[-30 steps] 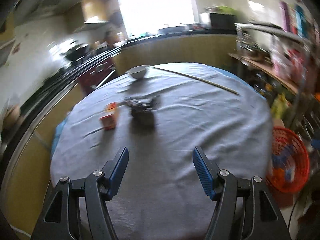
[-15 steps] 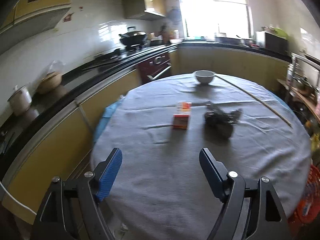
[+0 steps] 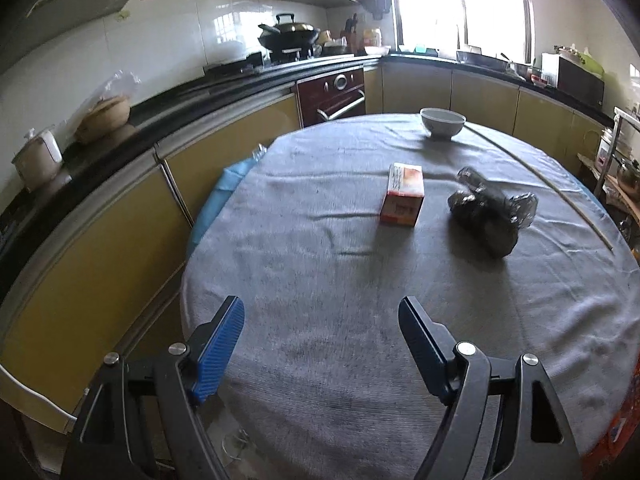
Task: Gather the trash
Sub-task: 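Move both grippers back over the table toward the black bag and medicine box, then grasp the black plastic bag with the right gripper while the left gripper grasps the medicine box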
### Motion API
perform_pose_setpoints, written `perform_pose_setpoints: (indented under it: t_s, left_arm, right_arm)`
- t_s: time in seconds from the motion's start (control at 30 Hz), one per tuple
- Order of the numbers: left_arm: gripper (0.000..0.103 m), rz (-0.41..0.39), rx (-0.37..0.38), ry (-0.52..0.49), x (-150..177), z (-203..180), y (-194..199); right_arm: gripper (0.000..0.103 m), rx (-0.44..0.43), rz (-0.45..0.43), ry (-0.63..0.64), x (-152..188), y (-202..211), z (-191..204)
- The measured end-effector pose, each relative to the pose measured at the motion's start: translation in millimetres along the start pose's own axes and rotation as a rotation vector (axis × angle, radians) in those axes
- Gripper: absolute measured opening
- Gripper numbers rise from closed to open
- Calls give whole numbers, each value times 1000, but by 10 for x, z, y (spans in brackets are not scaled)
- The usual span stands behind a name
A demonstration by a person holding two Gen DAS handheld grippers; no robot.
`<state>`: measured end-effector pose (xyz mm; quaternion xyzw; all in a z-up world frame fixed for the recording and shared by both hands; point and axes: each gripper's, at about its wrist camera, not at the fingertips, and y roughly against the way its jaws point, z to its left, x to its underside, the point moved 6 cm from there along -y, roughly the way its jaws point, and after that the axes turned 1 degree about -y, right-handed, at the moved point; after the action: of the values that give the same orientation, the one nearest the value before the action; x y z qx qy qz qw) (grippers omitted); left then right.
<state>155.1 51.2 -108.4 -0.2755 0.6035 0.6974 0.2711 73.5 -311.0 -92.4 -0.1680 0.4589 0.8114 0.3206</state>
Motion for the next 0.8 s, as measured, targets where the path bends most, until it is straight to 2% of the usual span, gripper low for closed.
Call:
perform_pose_setpoints:
  t_s: [0.33,0.6,0.8]
  left_arm:
    - [80,44,-9,39,56,349,-402]
    - [80,41,-67,27,49,659,-580]
    - [80,44,-70,12,-52,770,-671]
  right_arm:
    - [67,-1,65,78,-378,-723,471]
    - [67,6,97,184,-694,-1383,887]
    - [67,47,86,129,-1015,-1942,842]
